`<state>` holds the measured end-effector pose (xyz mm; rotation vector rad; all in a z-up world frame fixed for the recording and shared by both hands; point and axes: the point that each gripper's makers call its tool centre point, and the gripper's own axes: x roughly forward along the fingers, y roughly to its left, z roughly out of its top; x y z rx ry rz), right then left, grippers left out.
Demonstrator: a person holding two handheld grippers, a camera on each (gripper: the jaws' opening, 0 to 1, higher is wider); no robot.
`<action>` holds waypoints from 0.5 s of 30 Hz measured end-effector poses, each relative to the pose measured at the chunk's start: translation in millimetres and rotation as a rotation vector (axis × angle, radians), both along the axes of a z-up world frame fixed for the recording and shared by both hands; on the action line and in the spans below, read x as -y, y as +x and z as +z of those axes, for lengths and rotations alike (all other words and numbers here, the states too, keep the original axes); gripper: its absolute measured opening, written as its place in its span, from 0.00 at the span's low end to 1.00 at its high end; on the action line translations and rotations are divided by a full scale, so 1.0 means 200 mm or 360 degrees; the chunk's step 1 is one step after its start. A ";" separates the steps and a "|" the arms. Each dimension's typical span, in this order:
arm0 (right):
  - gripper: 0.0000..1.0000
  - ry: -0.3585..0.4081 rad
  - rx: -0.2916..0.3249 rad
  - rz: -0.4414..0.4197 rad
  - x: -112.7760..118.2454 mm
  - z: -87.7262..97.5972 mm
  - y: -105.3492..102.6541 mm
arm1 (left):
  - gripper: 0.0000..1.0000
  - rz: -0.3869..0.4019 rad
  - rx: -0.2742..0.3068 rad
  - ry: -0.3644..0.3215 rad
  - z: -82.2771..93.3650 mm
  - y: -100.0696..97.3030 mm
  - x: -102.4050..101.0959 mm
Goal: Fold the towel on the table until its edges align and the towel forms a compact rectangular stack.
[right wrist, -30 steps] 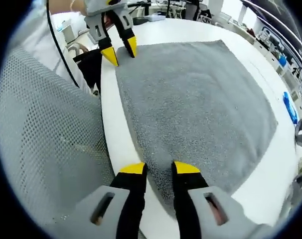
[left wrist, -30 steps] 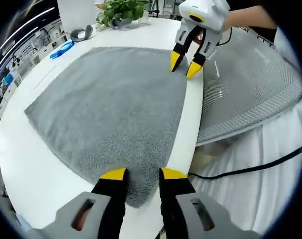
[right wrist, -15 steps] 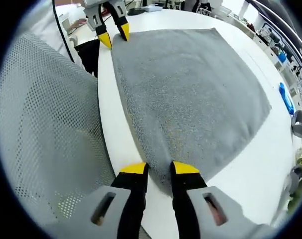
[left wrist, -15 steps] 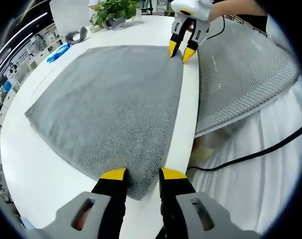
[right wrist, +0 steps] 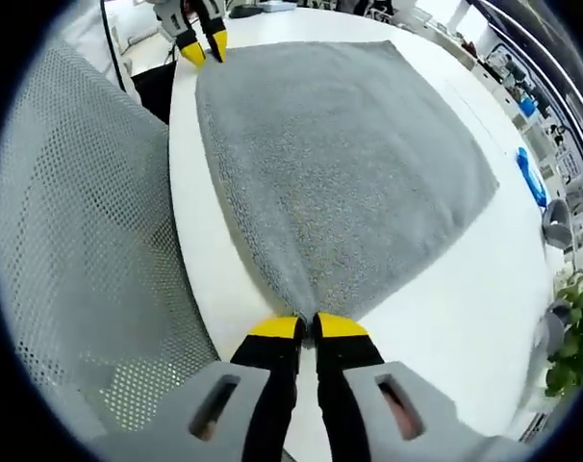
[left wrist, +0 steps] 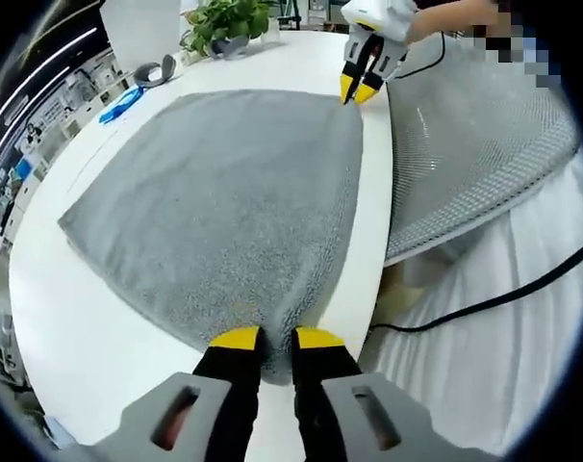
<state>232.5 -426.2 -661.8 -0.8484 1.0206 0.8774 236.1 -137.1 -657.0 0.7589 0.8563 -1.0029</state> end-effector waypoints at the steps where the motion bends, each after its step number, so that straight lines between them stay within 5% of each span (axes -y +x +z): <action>1: 0.01 -0.0022 -0.0002 -0.0009 0.00 0.00 0.00 | 0.08 -0.0013 0.0037 0.0019 0.00 0.00 0.00; 7: 0.00 0.0049 -0.0035 -0.0147 -0.01 0.04 -0.01 | 0.06 0.0113 -0.0052 -0.0044 0.02 -0.02 -0.01; 15: 0.00 0.0121 0.0063 -0.0236 -0.01 0.19 0.03 | 0.05 0.0186 -0.0047 -0.0098 0.12 0.00 -0.01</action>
